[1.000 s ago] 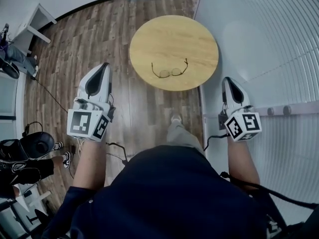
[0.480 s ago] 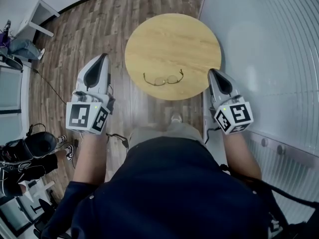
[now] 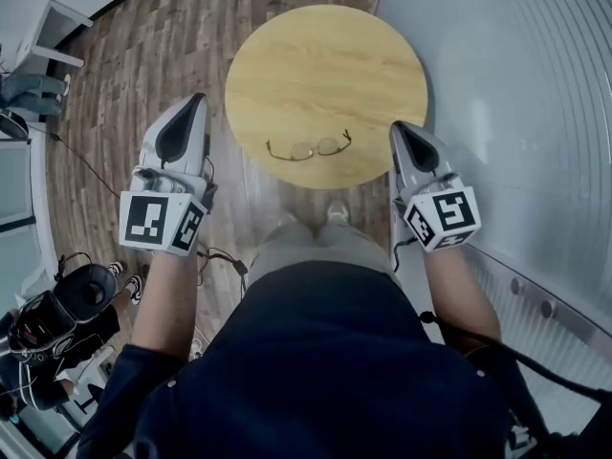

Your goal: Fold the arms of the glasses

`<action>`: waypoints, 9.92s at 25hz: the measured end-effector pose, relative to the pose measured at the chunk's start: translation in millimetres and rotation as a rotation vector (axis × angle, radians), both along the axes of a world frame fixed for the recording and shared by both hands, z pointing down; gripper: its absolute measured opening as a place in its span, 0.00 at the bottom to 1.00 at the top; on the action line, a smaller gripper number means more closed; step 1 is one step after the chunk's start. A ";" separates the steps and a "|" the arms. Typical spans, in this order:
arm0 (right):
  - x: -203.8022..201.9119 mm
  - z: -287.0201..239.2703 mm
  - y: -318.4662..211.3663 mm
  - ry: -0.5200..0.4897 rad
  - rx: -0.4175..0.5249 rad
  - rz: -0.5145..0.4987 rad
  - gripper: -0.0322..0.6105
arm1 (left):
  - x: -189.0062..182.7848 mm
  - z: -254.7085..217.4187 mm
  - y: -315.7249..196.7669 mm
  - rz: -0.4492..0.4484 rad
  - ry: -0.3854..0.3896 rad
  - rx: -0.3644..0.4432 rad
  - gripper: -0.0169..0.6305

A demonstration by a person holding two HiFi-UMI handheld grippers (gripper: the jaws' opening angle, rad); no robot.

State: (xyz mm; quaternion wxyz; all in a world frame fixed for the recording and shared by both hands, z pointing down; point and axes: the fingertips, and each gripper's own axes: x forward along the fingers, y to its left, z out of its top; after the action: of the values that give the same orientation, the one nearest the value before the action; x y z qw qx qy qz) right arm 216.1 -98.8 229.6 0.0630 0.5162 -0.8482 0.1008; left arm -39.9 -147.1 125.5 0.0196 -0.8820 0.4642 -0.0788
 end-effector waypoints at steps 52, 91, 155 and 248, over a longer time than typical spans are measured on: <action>-48.1 223.6 -17.3 0.073 -0.268 -0.061 0.17 | -19.5 198.2 -4.9 -0.018 -0.045 -0.210 0.03; -69.4 228.6 -14.7 0.147 -0.283 -0.057 0.09 | -49.1 191.7 0.6 -0.028 -0.028 -0.194 0.03; -164.9 258.3 -4.9 0.340 -0.239 -0.142 0.09 | -117.6 190.7 2.3 0.034 -0.055 -0.199 0.03; -210.1 328.5 -36.2 0.404 -0.451 -0.288 0.13 | -176.8 210.8 9.4 -0.205 -0.034 -0.271 0.03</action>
State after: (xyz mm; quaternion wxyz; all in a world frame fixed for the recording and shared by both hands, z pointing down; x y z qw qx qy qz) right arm 6.0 -135.0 558.0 0.3562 0.3736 -0.8391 0.1716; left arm -216.6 -137.7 336.3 -0.1000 -0.8230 0.5366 -0.1574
